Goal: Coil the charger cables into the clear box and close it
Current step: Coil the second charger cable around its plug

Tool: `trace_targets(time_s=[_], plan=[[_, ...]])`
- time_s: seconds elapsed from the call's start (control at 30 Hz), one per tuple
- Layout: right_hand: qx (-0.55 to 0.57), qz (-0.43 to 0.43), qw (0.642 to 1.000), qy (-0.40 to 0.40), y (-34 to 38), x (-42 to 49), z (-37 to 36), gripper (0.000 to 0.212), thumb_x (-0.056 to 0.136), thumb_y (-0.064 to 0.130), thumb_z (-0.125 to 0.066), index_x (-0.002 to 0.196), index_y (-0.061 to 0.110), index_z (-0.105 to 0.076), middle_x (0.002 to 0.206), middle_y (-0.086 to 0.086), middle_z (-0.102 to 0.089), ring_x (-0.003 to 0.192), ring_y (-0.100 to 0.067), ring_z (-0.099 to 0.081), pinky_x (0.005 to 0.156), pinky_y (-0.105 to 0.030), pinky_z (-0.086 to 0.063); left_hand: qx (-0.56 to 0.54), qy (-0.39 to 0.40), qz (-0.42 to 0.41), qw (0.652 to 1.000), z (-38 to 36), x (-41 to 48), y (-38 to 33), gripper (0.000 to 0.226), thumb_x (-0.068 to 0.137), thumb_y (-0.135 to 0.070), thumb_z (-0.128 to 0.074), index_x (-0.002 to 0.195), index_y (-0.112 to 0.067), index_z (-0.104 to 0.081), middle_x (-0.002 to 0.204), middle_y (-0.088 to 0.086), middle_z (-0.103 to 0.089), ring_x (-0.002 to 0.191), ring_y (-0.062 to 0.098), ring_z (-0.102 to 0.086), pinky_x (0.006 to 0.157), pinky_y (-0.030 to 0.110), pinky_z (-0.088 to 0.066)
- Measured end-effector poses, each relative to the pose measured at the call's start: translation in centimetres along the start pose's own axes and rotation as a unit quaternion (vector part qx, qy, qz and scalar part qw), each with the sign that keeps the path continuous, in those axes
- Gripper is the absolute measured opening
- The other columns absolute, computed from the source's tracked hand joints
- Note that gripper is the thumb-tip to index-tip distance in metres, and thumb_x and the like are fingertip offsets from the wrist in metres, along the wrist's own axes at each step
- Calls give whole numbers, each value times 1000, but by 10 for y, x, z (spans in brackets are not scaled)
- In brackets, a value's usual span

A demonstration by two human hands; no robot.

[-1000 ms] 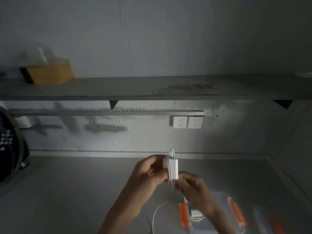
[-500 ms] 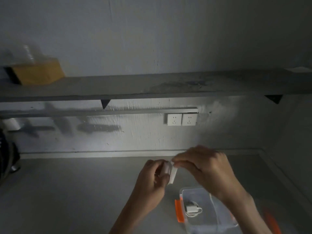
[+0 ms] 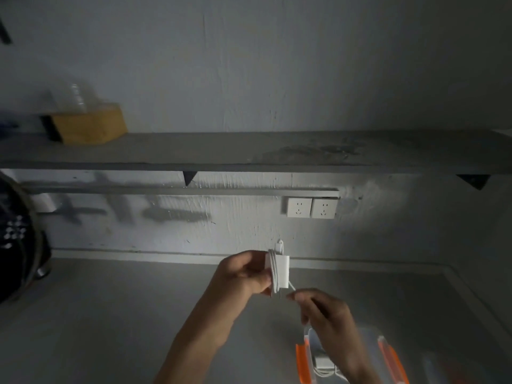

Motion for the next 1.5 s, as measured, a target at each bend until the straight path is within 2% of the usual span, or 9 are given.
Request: trace_targets(time_s=[0.2,0.4,0.57,0.67,0.83,0.97,1.1,1.37,1.5], plan=[[-22,-4,993,-119,-4,21,34,23,92,21,-62,76,31,-75,56,-1,-61,51,-1,-53,53,-21,-41,-5,94,2,996,-32,-9,15,20,71,-9,-62,86,-14,-74,71,-5,-72,65,7,-62,61,15,-50],[14,-41,999,8,-15,-36,-16,24,92,13,-61,90,29,-77,48,0,-57,46,-9,-48,49,-18,-38,-58,-86,-12,995,8,33,33,21,88,3,-57,96,-6,-74,81,2,-77,72,12,-70,63,19,-54],[-230,188,954,48,78,-60,-10,19,76,28,-79,88,43,-74,69,24,-69,62,15,-63,61,1,-46,66,-174,14,982,34,46,67,13,86,-2,-60,91,-7,-71,81,8,-75,74,18,-69,74,43,-59],[-305,269,911,65,124,-43,11,15,90,32,-63,97,28,-75,80,11,-71,68,-4,-69,57,-19,-55,178,-112,-17,977,6,35,75,9,86,-6,-57,83,-5,-66,79,15,-69,73,22,-62,80,55,-52],[-323,334,886,9,166,-11,42,31,97,39,-51,90,24,-76,86,11,-74,73,-10,-70,58,-29,-56,245,-17,-124,961,-44,-2,39,13,82,-14,-56,93,-13,-63,90,5,-60,86,19,-61,84,40,-51],[-251,274,928,-24,156,17,73,14,87,41,-65,89,31,-76,88,20,-73,81,-3,-69,70,-25,-54,225,30,-184,956,-46,-30,-4,24,76,-15,-54,98,-14,-62,92,1,-59,85,17,-61,81,35,-51],[-35,113,992,53,95,32,53,14,80,30,-69,83,19,-77,82,2,-75,70,-9,-67,66,-21,-52,222,42,-181,957,-35,-39,-19,25,77,-16,-56,100,-15,-63,96,-1,-61,89,17,-63,84,37,-51],[8,105,993,-60,86,20,51,16,76,44,-70,83,31,-77,80,5,-76,65,-12,-68,62,-26,-52,224,74,-70,969,-33,-36,9,30,85,-6,-61,112,-17,-65,105,3,-67,95,16,-65,93,38,-51],[10,57,998,39,69,14,13,17,84,20,-68,70,25,-75,71,6,-74,63,-7,-65,62,-21,-50,146,73,-63,985,-26,-33,6,30,80,-14,-61,109,-18,-68,100,4,-72,93,18,-68,85,31,-53]])
Point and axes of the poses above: each hand's wrist, its own x-axis towards the middle knuckle, its own z-axis out of the back of the hand, y = z × x, the point moved 10 cm from there along x, towards the middle knuckle
